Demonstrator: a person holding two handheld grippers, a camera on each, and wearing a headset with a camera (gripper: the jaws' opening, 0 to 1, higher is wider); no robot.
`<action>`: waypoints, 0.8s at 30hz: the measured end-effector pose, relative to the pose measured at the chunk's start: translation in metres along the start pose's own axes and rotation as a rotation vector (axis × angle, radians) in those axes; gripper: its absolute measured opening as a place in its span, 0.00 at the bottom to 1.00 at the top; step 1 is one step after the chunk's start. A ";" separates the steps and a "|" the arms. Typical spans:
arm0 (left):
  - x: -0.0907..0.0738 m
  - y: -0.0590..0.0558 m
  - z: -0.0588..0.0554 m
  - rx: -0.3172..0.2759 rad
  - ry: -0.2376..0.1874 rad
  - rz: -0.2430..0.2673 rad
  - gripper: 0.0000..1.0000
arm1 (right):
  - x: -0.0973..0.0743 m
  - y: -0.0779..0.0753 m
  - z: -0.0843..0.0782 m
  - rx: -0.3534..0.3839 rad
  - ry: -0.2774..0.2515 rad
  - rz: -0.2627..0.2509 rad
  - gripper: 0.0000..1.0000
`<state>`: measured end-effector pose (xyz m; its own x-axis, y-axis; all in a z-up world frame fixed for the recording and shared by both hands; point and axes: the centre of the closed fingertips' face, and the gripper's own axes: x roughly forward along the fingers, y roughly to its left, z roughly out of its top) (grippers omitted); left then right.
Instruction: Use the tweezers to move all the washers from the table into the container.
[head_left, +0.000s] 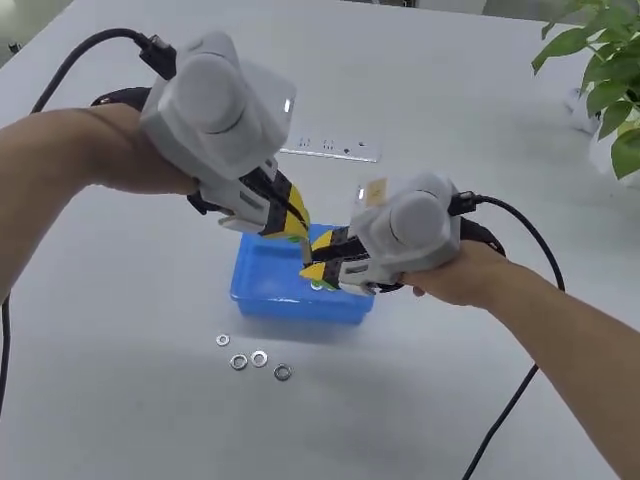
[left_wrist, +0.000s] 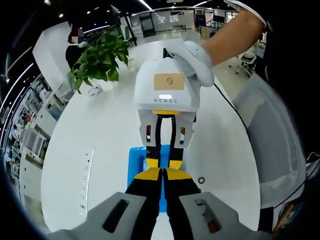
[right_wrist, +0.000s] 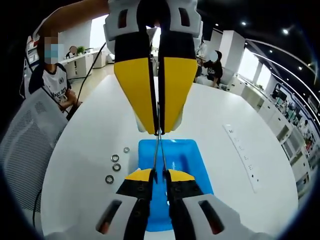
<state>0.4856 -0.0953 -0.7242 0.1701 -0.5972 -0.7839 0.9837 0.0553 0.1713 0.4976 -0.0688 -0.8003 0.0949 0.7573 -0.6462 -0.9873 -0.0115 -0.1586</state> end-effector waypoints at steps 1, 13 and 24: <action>-0.001 -0.002 0.001 0.002 0.002 0.000 0.05 | -0.001 0.002 0.001 -0.001 -0.001 0.000 0.12; -0.004 -0.027 0.004 0.005 0.013 -0.003 0.05 | -0.005 0.026 0.004 0.000 0.000 0.009 0.12; 0.003 -0.050 -0.004 -0.022 0.015 -0.025 0.05 | 0.003 0.053 -0.004 0.015 0.007 0.043 0.12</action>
<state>0.4372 -0.0972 -0.7377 0.1460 -0.5863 -0.7969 0.9887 0.0580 0.1384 0.4461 -0.0701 -0.8136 0.0537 0.7516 -0.6574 -0.9923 -0.0336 -0.1195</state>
